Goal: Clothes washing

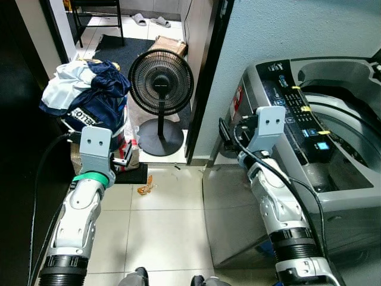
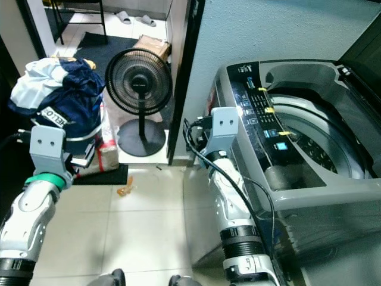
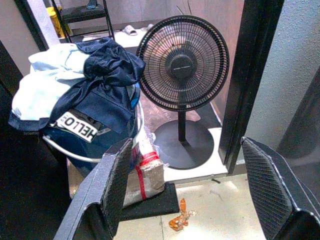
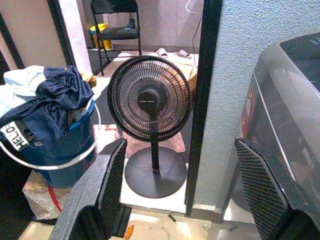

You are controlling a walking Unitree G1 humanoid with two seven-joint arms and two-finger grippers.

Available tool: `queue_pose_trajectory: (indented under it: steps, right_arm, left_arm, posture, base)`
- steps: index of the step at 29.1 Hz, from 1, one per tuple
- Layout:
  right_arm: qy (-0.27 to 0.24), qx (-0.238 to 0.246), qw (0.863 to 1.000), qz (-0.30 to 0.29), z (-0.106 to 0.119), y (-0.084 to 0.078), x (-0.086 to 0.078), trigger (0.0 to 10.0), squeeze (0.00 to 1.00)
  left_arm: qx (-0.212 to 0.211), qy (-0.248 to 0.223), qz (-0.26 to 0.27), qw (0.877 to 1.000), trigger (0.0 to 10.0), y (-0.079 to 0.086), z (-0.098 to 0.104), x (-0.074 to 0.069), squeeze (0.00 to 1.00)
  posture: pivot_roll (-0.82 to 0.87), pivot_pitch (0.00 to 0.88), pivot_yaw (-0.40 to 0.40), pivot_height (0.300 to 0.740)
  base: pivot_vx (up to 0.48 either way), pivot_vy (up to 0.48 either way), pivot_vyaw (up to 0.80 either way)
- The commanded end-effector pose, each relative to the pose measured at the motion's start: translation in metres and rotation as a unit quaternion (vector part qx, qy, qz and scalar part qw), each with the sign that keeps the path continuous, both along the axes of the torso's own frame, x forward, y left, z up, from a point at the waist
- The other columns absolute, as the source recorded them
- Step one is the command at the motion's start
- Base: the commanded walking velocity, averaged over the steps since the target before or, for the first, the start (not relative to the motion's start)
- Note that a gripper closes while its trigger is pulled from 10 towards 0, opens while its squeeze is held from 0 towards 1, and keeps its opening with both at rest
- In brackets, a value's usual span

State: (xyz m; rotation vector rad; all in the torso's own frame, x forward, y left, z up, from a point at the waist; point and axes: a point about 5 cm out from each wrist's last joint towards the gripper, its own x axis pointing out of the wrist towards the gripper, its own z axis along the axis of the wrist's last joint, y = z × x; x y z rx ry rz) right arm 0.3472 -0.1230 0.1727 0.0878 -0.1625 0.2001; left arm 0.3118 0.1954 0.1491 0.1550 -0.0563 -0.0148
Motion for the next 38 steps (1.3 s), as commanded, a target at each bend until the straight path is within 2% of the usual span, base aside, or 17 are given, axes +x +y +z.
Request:
queue_pose_trajectory:
  steps: [1, 21, 23, 38]
  right_arm:
    - [0.008, -0.005, 1.0, -0.002, -0.0062, -0.0025, -0.0007, 10.0, 0.0]
    - [0.006, -0.011, 1.0, -0.003, -0.0068, -0.0022, -0.0002, 10.0, 0.0]
    - [0.002, -0.045, 0.999, -0.014, -0.0078, -0.0032, 0.0005, 10.0, 0.0]
    - [0.003, -0.033, 0.999, -0.014, -0.0084, -0.0029, 0.0002, 10.0, 0.0]
  left_arm:
    - [0.003, 0.004, -0.004, 1.0, 10.0, -0.0036, -0.0044, 0.0, 0.0]
    - [0.004, 0.003, -0.003, 1.0, 10.0, -0.0037, -0.0034, 0.0005, 0.0]
    - [0.004, 0.002, -0.003, 1.0, 10.0, -0.0036, -0.0032, 0.0007, 0.0]
    - [0.003, 0.003, 0.0, 1.0, 10.0, -0.0026, -0.0033, 0.0002, 0.0]
  posture:
    - [0.06, 0.008, -0.056, 0.74]
    - [0.06, 0.008, -0.057, 0.74]
    - [0.06, 0.008, -0.057, 0.74]
    - [0.06, 0.021, -0.059, 0.74]
  base:
    - [0.0, 0.0, 0.0]
    - [0.0, 0.0, 0.0]
    - [0.0, 0.0, 0.8]
    - [0.0, 0.0, 0.8]
